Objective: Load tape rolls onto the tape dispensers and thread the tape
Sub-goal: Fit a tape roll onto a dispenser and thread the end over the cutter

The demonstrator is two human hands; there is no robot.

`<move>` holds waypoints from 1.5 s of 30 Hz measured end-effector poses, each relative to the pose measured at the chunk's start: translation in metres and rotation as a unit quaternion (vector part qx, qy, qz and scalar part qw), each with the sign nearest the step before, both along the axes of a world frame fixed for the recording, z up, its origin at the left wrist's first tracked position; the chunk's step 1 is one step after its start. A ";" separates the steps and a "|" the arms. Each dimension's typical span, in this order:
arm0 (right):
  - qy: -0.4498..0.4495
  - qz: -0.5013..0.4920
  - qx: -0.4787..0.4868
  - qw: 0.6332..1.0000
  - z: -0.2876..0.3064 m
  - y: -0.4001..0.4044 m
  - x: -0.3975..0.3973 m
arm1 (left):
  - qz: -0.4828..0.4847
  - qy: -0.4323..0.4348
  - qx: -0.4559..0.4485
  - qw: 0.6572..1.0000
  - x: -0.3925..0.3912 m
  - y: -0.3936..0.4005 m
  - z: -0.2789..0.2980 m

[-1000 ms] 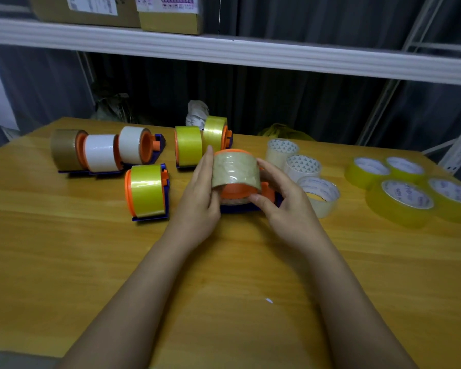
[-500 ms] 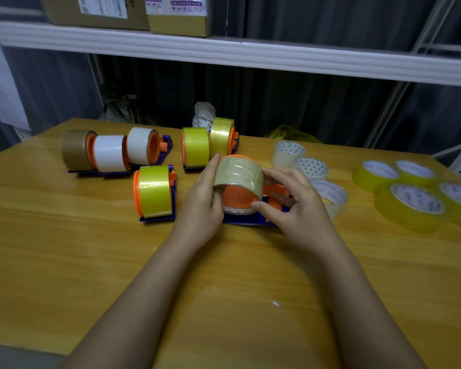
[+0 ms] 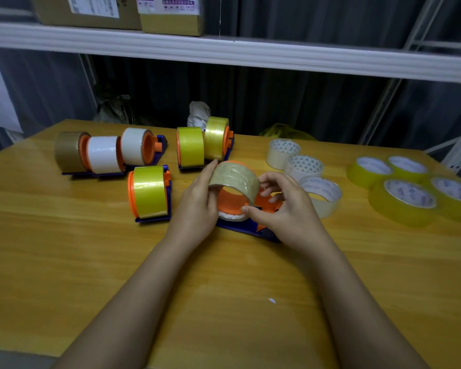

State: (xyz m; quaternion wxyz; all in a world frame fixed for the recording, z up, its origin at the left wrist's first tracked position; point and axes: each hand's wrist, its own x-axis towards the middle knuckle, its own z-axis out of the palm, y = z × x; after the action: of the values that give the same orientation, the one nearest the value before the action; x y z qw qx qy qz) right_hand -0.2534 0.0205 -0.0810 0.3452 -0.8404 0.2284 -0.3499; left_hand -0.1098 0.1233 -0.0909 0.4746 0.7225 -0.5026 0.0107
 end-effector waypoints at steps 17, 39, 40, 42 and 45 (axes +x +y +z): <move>0.006 -0.037 0.005 0.999 -0.004 0.006 0.008 | 0.048 0.013 -0.039 0.998 -0.001 -0.002 -0.001; 0.001 -0.041 0.032 0.999 -0.001 0.005 0.013 | 0.097 0.000 -0.046 0.994 -0.002 -0.008 -0.004; 0.001 -0.040 0.035 0.999 -0.001 0.005 0.014 | 0.100 -0.001 -0.045 0.994 -0.003 -0.008 -0.004; 0.003 -0.042 0.037 0.998 -0.001 0.004 0.015 | 0.101 0.000 -0.043 0.994 -0.003 -0.008 -0.004; -0.003 -0.030 0.048 0.998 -0.001 0.002 0.014 | 0.097 -0.009 -0.044 0.994 -0.004 -0.006 -0.002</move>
State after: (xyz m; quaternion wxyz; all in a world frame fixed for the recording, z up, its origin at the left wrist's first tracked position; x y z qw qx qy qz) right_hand -0.2396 0.0226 -0.0822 0.3749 -0.8146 0.2694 -0.3511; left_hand -0.1142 0.1174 -0.0931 0.4983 0.7461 -0.4332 0.0856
